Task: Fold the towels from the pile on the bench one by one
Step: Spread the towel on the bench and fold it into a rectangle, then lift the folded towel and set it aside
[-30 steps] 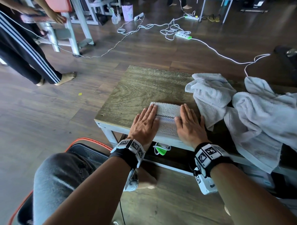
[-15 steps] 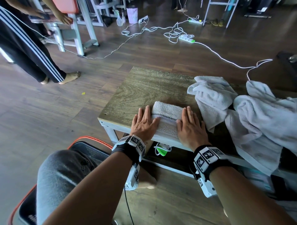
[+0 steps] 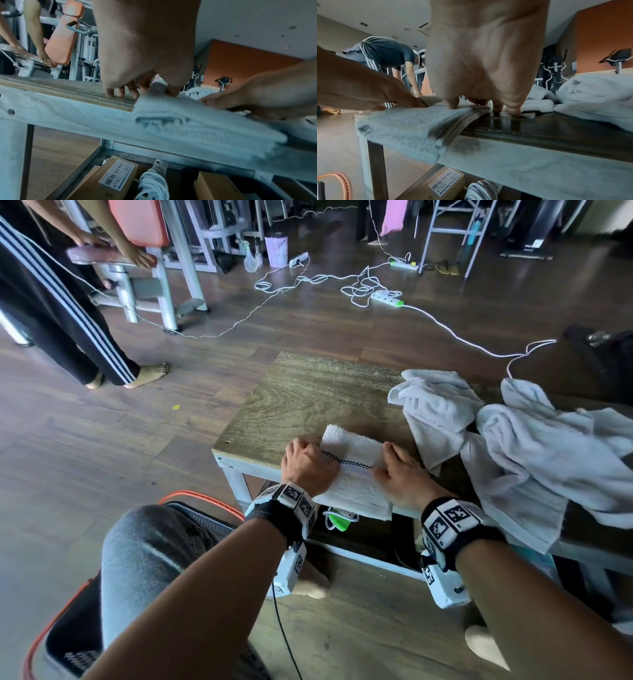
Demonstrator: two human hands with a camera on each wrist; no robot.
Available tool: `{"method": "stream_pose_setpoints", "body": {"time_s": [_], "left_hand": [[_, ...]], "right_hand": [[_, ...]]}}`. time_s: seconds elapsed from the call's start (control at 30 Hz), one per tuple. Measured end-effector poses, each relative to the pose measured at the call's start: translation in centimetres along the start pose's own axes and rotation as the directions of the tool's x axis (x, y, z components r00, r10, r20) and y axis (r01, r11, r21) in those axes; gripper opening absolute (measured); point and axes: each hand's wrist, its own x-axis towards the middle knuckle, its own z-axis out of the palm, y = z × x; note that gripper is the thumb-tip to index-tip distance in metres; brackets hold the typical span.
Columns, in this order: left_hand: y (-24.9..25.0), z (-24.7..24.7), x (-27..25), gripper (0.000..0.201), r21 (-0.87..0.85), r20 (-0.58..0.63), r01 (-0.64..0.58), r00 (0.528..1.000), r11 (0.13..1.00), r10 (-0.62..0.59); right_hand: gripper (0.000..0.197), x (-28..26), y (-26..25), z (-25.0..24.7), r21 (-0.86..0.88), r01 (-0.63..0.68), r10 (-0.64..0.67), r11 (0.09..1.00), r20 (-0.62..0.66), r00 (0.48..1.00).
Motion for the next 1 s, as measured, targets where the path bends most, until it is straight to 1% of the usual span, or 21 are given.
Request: {"method": "stream_pose_setpoints", "body": {"time_s": [0.03,0.1,0.17,0.2,0.23,0.3,0.37,0.4,0.47,0.5,0.57,0.6,0.63,0.67,0.7,0.73,0.77,0.83,0.87,0.97,1.0], "left_hand": [[0.0,-0.2,-0.2,0.045,-0.013,0.032,0.010,0.999,1.000,-0.009],[0.0,-0.7,-0.8,0.047,-0.092,0.037,0.019,0.999,0.996,-0.016],[0.0,-1.1,-1.6,0.050,-0.163,0.046,-0.020,0.999,0.986,0.027],[-0.1,-1.6,-2.0,0.047,-0.216,0.063,-0.053,0.996,0.975,0.068],[0.0,-2.2,-2.5,0.043,-0.332,0.080,-0.060,0.993,0.941,0.091],[0.4,-3.9,-3.4,0.037,-0.572,0.114,-0.009,0.989,0.820,0.090],[0.9,-5.5,-4.3,0.038,-0.725,0.141,0.033,0.985,0.688,0.101],[1.2,-6.4,-4.9,0.033,-0.771,0.142,0.050,0.985,0.635,0.095],[1.7,-8.1,-5.9,0.026,-0.819,0.141,0.079,0.988,0.568,0.066],[1.8,-9.0,-6.3,0.023,-0.835,0.140,0.085,0.988,0.544,0.059],[1.7,-10.6,-7.1,0.020,-0.863,0.139,0.091,0.988,0.497,0.062],[1.5,-11.3,-7.5,0.022,-0.876,0.140,0.097,0.988,0.472,0.058],[1.1,-11.9,-7.8,0.023,-0.886,0.138,0.098,0.989,0.453,0.057],[0.8,-12.5,-8.2,0.020,-0.894,0.127,0.088,0.990,0.440,0.060],[0.3,-12.9,-8.4,0.017,-0.897,0.111,0.074,0.992,0.437,0.060],[-0.3,-13.4,-8.7,0.017,-0.897,0.092,0.062,0.995,0.438,0.048],[-0.8,-13.8,-8.9,0.020,-0.896,0.071,0.052,0.997,0.441,0.027],[-1.9,-14.6,-9.2,0.029,-0.894,0.015,0.025,1.000,0.448,-0.026],[-2.5,-14.9,-9.5,0.030,-0.893,-0.011,0.015,0.998,0.449,-0.054],[-4.0,-16.0,-10.5,0.017,-0.871,-0.106,-0.009,0.980,0.491,-0.169],[-4.5,-16.4,-11.1,0.018,-0.862,-0.136,-0.015,0.970,0.507,-0.203]], "right_hand": [[0.072,-0.4,0.1,-0.1,0.035,0.012,-0.011,0.999,-0.018,1.000],[0.074,-1.4,0.0,-0.2,0.128,-0.021,0.026,0.992,-0.038,0.999],[0.064,-2.1,0.1,0.0,0.177,-0.056,0.062,0.983,-0.031,0.998],[0.057,-2.4,0.0,0.0,0.167,-0.067,0.072,0.984,-0.023,0.997],[0.051,-2.7,-0.2,-0.2,0.158,-0.079,0.082,0.984,-0.018,0.996],[0.045,-3.6,-1.1,-0.9,0.191,-0.092,0.097,0.977,-0.013,0.995],[0.049,-4.8,-2.3,-2.0,0.284,-0.074,0.088,0.956,-0.038,0.995],[0.052,-5.3,-2.8,-2.4,0.334,-0.061,0.083,0.941,-0.053,0.995],[0.055,-6.0,-4.0,-3.0,0.477,-0.044,0.076,0.878,-0.050,0.996],[0.056,-6.3,-4.7,-3.2,0.574,-0.043,0.086,0.818,-0.048,0.995],[0.057,-6.5,-6.0,-3.5,0.731,-0.021,0.132,0.682,-0.095,0.987],[0.051,-6.5,-6.5,-3.7,0.771,0.015,0.138,0.636,-0.133,0.981],[0.040,-6.5,-7.0,-3.8,0.797,0.032,0.139,0.603,-0.144,0.980],[0.031,-6.6,-7.6,-4.0,0.809,0.052,0.122,0.585,-0.152,0.981],[0.027,-6.5,-8.2,-4.0,0.814,0.072,0.109,0.576,-0.164,0.980],[0.028,-6.4,-8.9,-4.1,0.813,0.096,0.098,0.575,-0.185,0.978],[0.034,-6.4,-9.6,-4.2,0.803,0.119,0.088,0.583,-0.208,0.974],[0.041,-6.5,-11.2,-4.4,0.769,0.166,0.064,0.618,-0.259,0.964],[0.041,-6.5,-12.0,-4.5,0.747,0.197,0.039,0.635,-0.286,0.958],[0.030,-6.4,-14.4,-4.4,0.673,0.302,-0.062,0.675,-0.356,0.933],[0.027,-6.5,-15.3,-4.3,0.653,0.332,-0.092,0.681,-0.374,0.923]]}}
